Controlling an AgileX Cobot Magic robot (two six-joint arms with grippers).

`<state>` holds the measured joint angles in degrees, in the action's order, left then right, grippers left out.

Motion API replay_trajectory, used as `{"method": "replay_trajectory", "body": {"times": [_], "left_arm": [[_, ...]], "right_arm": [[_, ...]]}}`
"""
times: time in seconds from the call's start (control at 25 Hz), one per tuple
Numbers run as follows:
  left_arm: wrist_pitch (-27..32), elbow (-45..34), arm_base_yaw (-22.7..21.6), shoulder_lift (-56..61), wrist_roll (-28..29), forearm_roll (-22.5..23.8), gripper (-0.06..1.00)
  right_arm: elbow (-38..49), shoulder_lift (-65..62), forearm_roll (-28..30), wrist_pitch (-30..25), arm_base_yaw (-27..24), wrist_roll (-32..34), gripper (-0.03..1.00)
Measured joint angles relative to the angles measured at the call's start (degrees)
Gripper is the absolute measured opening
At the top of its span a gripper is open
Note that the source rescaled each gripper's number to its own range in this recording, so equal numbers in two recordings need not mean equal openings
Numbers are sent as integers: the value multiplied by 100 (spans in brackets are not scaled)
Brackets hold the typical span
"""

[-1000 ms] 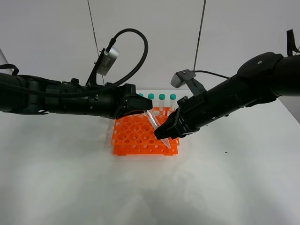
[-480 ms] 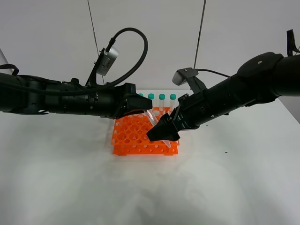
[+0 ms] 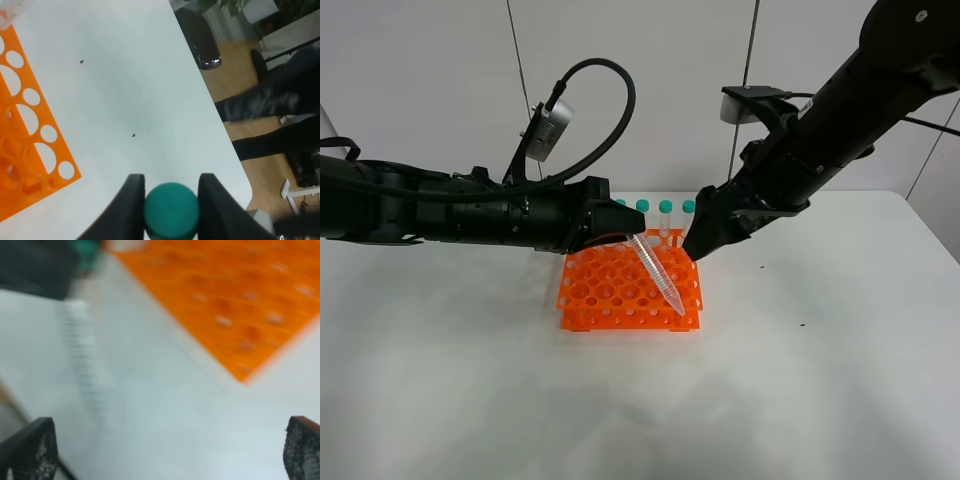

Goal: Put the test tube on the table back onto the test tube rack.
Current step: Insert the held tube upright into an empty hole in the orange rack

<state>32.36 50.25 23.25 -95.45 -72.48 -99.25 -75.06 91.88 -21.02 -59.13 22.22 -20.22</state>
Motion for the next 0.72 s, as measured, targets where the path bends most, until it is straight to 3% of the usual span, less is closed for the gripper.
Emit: {"method": "replay_trajectory", "body": {"times": [0.16,0.32,0.72], "left_arm": [[0,0,0,0,0,0,0],[0,0,0,0,2,0,0],[0,0,0,0,15,6,0]], "right_arm": [[-86,146,1074,-94,0,1003,100],[-86,415,1166,-99,-272,1140,100],[-86,458,1340,-634,-2357,898,100]]}}
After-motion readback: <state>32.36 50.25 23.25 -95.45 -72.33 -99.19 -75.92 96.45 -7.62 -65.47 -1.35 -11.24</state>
